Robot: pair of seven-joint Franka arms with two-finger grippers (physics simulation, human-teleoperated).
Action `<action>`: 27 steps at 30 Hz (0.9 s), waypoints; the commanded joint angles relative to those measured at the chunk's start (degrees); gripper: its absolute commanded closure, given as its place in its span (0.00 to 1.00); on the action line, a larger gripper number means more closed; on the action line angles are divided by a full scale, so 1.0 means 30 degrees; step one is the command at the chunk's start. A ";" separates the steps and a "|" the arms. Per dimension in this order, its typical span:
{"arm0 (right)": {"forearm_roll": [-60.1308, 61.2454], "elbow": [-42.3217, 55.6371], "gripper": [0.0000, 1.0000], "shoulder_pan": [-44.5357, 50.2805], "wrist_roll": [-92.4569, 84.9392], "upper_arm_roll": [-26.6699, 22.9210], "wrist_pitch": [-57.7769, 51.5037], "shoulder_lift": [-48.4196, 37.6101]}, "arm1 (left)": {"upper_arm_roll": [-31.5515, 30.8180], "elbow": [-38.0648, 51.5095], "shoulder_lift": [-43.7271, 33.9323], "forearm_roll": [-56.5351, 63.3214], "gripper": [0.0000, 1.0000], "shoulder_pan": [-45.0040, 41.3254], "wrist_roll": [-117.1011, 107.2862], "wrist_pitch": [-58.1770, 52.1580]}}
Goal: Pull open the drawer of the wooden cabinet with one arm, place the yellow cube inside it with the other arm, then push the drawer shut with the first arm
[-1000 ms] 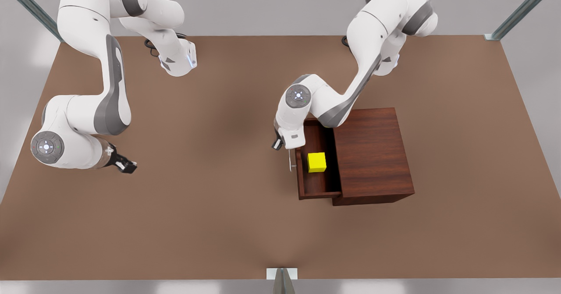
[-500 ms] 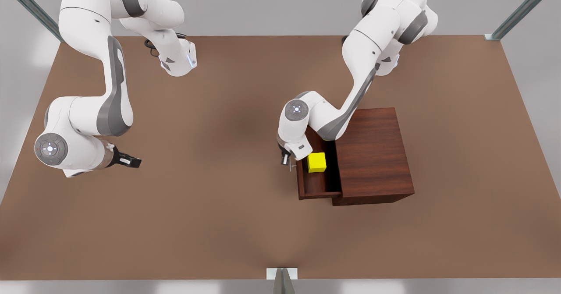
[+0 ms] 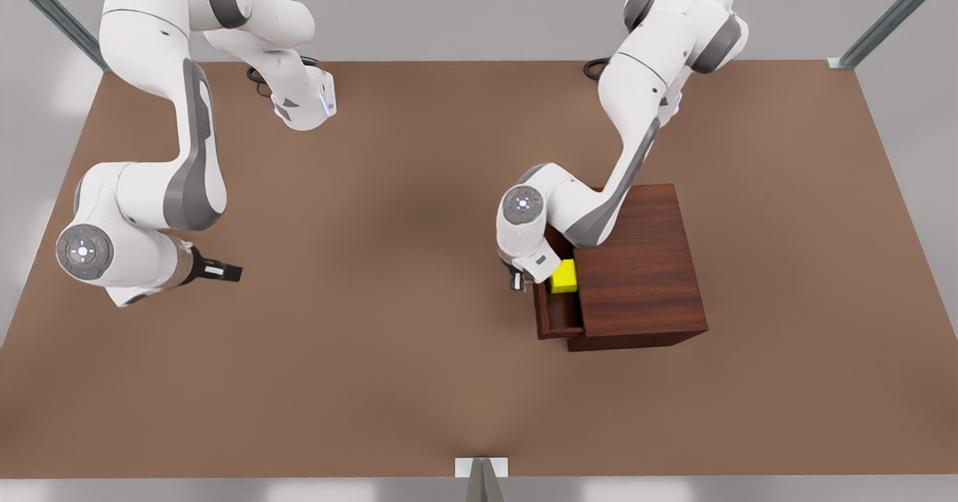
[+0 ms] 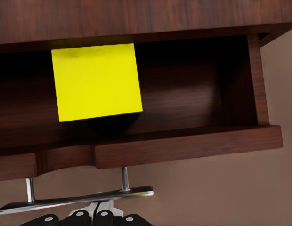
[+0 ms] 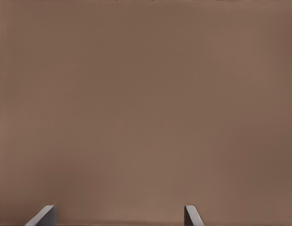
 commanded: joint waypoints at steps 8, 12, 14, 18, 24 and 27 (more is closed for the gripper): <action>-0.0028 0.0260 0.00 -0.0076 -0.1109 0.0267 -0.0857 -0.0191 | 0.0186 0.0021 -0.0187 0.0009 1.00 0.0700 0.1433 -0.2403; 0.0030 0.0260 0.00 -0.0046 -0.0757 0.0267 -0.0857 -0.0162 | 0.0450 -0.0008 -0.0216 0.0009 1.00 0.0789 0.1873 -0.2433; 0.0030 0.0260 0.00 -0.0017 -0.0728 0.0267 -0.0857 -0.0162 | 0.0596 0.0022 -0.0246 0.0009 1.00 0.0789 0.1873 -0.2725; -0.0028 0.0260 0.00 -0.0017 -0.0728 0.0267 -0.0857 -0.0162 | 0.0919 0.0051 -0.0333 0.0009 1.00 0.0789 0.2429 -0.3165; -0.0058 0.0260 0.00 -0.0017 -0.0728 0.0267 -0.0857 -0.0162 | 0.1183 0.0080 -0.0333 0.0038 1.00 0.0789 0.2694 -0.3517; -0.0058 0.0260 0.00 -0.0017 -0.0728 0.0267 -0.0857 -0.0162 | 0.1182 0.0343 -0.0333 -0.0137 1.00 0.0759 0.2606 -0.3517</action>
